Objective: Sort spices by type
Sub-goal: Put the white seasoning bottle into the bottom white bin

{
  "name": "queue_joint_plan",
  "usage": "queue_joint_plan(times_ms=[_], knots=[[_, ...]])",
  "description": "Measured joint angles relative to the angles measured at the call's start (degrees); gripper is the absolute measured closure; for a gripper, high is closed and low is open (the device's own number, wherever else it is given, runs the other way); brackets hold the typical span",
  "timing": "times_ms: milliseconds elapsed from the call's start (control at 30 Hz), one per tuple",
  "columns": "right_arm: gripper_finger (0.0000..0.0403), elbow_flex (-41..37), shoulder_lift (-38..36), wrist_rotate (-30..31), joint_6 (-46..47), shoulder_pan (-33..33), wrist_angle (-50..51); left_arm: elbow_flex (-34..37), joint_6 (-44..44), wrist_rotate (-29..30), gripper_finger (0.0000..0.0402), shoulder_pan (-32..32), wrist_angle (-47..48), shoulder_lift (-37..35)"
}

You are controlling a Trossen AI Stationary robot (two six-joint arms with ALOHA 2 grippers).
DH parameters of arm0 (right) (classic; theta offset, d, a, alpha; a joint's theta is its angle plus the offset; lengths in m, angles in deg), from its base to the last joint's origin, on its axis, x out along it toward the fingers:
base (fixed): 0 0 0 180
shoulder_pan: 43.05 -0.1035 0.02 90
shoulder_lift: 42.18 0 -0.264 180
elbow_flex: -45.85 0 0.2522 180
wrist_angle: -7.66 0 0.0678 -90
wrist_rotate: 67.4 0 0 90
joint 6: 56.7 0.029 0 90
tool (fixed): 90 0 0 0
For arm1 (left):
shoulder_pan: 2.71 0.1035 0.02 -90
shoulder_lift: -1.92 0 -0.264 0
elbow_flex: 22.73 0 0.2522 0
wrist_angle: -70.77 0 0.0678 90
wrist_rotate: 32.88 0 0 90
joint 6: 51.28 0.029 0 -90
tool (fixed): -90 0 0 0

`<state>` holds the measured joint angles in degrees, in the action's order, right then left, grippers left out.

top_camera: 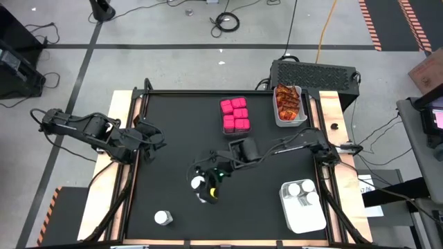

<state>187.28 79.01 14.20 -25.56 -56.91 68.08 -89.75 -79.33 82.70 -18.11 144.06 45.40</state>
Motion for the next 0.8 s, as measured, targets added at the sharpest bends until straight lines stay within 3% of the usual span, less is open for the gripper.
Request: queue_joint_plan(times_ms=[167,433,533,800], knots=[[0.0214,6.96,0.0,11.51,10.6,-3.25,15.09,0.0,0.48,0.01,0.0142,0.0,0.0,0.0],[0.0207,6.35,-2.49,28.27,48.1,-11.41,38.22,0.0,1.66,0.18,0.0142,0.02,-0.7,-0.02],[0.0208,6.1,-2.49,29.62,58.69,-15.35,43.62,0.0,1.81,0.2,0.0142,0.02,-0.68,-0.02],[0.0207,4.16,-2.28,32.81,73.79,-21.74,43.26,0.0,1.54,0.2,0.0142,0.01,-2.0,-0.02]])
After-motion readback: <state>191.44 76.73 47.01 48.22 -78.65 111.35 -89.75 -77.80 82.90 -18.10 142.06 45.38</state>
